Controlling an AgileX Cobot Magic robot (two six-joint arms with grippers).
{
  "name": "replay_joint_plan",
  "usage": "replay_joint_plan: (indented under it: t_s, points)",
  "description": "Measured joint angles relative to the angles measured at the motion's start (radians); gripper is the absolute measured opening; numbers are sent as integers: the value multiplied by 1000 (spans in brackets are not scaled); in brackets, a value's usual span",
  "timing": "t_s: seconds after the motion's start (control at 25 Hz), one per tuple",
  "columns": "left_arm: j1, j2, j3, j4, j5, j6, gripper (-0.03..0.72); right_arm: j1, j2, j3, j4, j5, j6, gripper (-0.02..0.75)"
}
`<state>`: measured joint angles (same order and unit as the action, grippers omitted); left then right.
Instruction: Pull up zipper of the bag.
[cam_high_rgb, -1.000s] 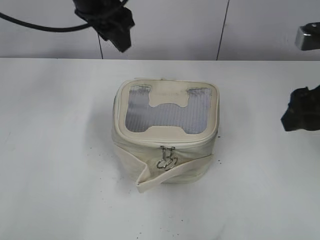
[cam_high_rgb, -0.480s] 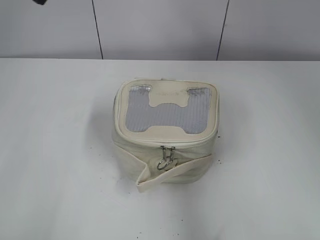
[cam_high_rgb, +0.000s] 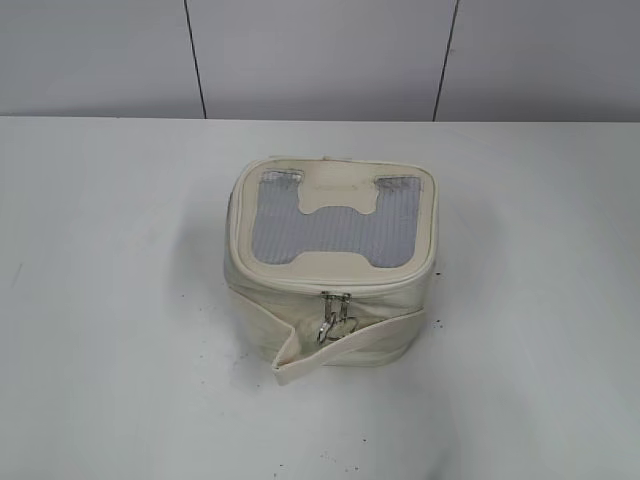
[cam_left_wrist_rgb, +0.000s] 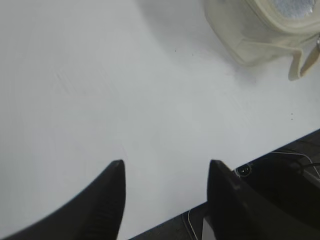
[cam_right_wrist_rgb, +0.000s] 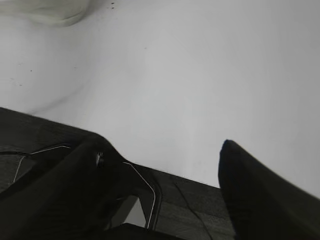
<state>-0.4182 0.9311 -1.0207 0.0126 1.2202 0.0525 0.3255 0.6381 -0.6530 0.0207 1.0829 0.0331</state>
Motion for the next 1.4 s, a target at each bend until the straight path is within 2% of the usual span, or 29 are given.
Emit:
replay_joint_plan:
  t_s: [0.16, 0.44, 0.68, 1.4]
  points:
    - [0, -287, 195, -21, -53, -2, 404, 0, -162, 69, 58, 5, -51, 588]
    - [0, -724, 462, -26, -130, -2, 404, 0, -425, 134, 72, 1, -97, 588]
    - [0, -931, 476, -28, -161, -2, 405, 0, -518, 150, 72, -19, -99, 588]
    - [0, -937, 479, -27, -161, -2, 408, 0, -518, 150, 74, -22, -102, 587]
